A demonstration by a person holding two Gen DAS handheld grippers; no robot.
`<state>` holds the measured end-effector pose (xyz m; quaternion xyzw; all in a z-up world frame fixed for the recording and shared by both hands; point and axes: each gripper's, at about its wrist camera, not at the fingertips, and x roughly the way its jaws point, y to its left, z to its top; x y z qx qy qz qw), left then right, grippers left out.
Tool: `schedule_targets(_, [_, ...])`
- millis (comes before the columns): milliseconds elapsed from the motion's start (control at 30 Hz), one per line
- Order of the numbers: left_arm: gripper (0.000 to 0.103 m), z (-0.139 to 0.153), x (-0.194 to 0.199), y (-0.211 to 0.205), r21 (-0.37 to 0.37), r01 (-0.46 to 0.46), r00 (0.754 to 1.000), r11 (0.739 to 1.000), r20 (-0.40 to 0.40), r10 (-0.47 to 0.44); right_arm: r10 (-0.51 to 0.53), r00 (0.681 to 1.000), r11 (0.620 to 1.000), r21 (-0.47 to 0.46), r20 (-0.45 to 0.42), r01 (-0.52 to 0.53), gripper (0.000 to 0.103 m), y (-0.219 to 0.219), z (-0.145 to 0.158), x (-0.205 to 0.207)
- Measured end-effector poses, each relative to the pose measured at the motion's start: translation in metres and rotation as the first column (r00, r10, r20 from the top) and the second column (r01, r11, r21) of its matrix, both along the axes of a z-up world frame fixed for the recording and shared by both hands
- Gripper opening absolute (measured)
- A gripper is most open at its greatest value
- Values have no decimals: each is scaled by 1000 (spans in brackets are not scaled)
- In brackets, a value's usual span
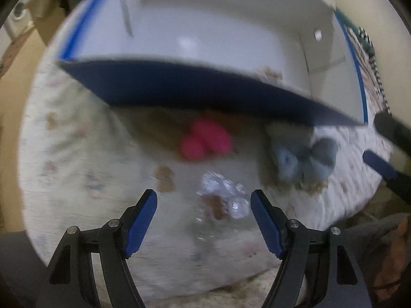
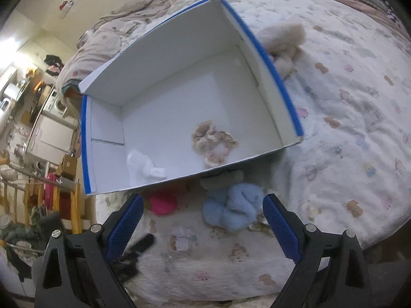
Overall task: Organize soft objects
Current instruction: 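Move the left gripper back and grasp the clear plastic bag, then grasp the light-blue plush with the right gripper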
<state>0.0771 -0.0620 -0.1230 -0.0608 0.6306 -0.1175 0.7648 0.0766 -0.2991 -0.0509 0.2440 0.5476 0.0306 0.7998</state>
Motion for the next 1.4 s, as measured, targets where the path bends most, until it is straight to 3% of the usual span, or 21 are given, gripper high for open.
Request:
schedule_targets(167, [73,-26,-2,-31,14,75,993,997,-88,-73,-31,999,999,12,-24,31,100,-17,-8,-5])
schedule_targets(200, [70,-28,-2,-36,30,91,992,995,-95,-88,-37,999,999,15,-29,38,100,-20,-10,-5])
schedule_targets(233, [57,-30,-3,-40,52,102,991,993,-92,-97,-45,998,999,20,-38,46,100,-24,-12,-5])
schedule_targets(300, [43,-34,-3,-44,62,105,990,993,-99,-99,-59,997,997,39,-58,61,100,-29,-17,-6])
schedule_targets(400, [35,-34,-2,-46,58,114,989,992,-102,-108,-62,994,994,88,-87,69,100,-32,-25,-5])
schedule_targets(533, [33,-26,-3,-44,66,123,990,990,-74,-118,-44,992,990,127,-121,60,99,-27,-37,-1])
schedule_targets(667, [32,-17,-3,-35,67,103,994,992,-50,-100,15,991,998,66,-133,-6,77,-11,-45,5])
schedule_targets(767, [32,-9,-4,-22,75,76,997,994,-23,-74,36,986,999,43,-161,-29,67,-2,-52,9])
schedule_targets(833, [32,-5,-6,-14,73,62,998,995,-10,-61,55,985,998,-3,-162,-56,66,4,-55,13])
schedule_targets(900, [32,0,-8,-5,85,50,999,995,8,-51,44,982,998,-46,-186,-53,55,5,-63,17])
schedule_targets(967, [32,4,-10,5,92,34,999,995,20,-36,52,975,997,-51,-216,-65,29,8,-71,20])
schedule_targets(1133, [32,11,-11,37,92,-19,999,996,36,16,108,977,987,-101,-184,-128,19,23,-64,18])
schedule_targets(1400, [32,18,-14,71,109,-85,995,990,62,78,193,978,981,5,-81,-194,18,36,-39,-2])
